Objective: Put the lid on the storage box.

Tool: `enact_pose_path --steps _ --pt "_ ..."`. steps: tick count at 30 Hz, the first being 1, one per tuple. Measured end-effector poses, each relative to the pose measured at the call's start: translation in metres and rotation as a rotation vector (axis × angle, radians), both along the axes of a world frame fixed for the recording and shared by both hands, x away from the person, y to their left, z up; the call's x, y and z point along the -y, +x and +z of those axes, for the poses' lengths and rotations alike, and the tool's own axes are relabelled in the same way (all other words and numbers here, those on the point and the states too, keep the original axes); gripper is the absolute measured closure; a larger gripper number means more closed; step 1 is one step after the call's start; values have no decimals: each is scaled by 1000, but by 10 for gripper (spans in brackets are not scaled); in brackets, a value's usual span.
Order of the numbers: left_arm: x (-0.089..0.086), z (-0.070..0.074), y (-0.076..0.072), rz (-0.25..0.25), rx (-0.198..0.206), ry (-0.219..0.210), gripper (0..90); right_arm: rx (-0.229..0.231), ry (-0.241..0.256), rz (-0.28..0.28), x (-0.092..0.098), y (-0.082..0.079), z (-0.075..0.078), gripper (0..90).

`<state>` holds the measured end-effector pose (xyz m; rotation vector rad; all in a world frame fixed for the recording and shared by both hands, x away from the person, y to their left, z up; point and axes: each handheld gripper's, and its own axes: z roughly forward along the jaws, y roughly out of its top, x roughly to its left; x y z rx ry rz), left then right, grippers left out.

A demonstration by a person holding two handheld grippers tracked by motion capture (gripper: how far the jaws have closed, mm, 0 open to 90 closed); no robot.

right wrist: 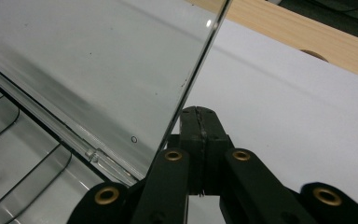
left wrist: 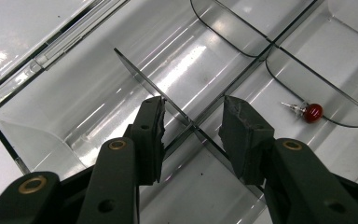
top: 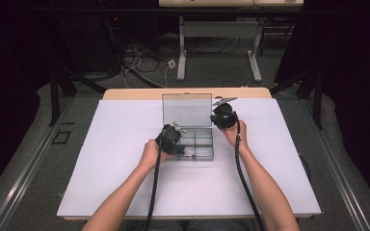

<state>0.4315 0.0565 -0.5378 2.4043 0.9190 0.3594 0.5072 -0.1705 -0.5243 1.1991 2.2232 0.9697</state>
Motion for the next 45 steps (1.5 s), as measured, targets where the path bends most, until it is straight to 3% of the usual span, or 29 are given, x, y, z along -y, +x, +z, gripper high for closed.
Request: enact_pose_path --steps 24,27,30,33,35,39,45 --pt "0 0 -1 1 17 5 585 13 6 22 1 -6 9 900" --pt "-4 5 -2 18 53 -39 469 19 11 23 1 -7 9 900" --pt "-12 16 -3 66 100 -71 234 18 10 28 2 -9 8 900" --pt "-28 30 0 141 188 -87 160 19 12 30 2 -10 8 900" --pt "-37 40 2 201 251 -95 157 22 7 30 2 -10 9 900" --pt "-50 57 9 262 313 -106 224 26 1 39 2 -11 9 900" --pt "-52 76 17 238 348 -111 442 24 -1 39 1 -13 8 900"
